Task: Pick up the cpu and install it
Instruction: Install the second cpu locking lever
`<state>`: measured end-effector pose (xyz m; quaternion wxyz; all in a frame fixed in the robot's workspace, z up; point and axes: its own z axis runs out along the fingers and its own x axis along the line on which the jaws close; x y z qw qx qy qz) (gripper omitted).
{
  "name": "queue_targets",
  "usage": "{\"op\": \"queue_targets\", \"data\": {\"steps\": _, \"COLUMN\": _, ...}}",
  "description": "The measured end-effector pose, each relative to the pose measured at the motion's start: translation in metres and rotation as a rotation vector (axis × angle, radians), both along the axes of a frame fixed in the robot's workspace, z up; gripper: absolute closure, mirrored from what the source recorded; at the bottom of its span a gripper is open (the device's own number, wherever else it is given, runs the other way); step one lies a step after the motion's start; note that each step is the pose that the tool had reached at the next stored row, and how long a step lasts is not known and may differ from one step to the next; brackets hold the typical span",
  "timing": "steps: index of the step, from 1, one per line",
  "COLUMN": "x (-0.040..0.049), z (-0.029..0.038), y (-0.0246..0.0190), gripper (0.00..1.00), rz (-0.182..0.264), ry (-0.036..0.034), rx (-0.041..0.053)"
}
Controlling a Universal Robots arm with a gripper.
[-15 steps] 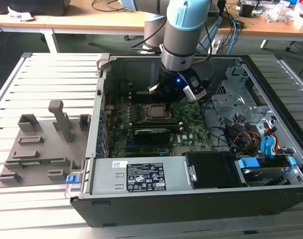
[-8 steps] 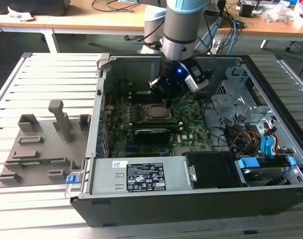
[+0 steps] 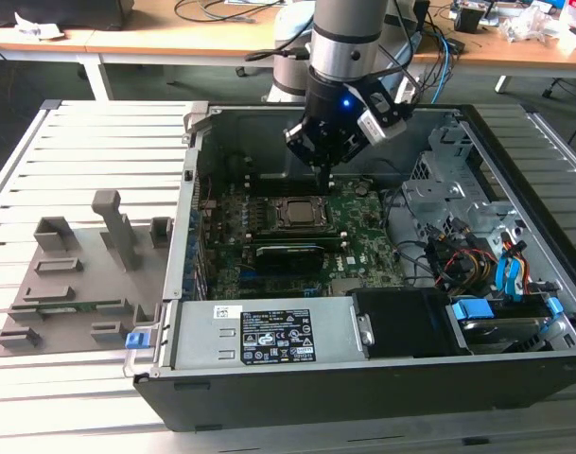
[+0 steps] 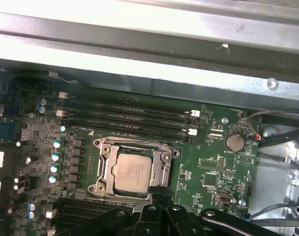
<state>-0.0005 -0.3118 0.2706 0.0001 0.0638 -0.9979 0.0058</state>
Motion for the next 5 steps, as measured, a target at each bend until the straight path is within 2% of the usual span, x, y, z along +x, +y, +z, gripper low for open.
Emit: {"op": "queue_targets", "data": {"steps": 5, "x": 0.0, "z": 0.0003, "y": 0.0, "gripper": 0.89, "rz": 0.0, "ry": 0.0, "rx": 0.0}}
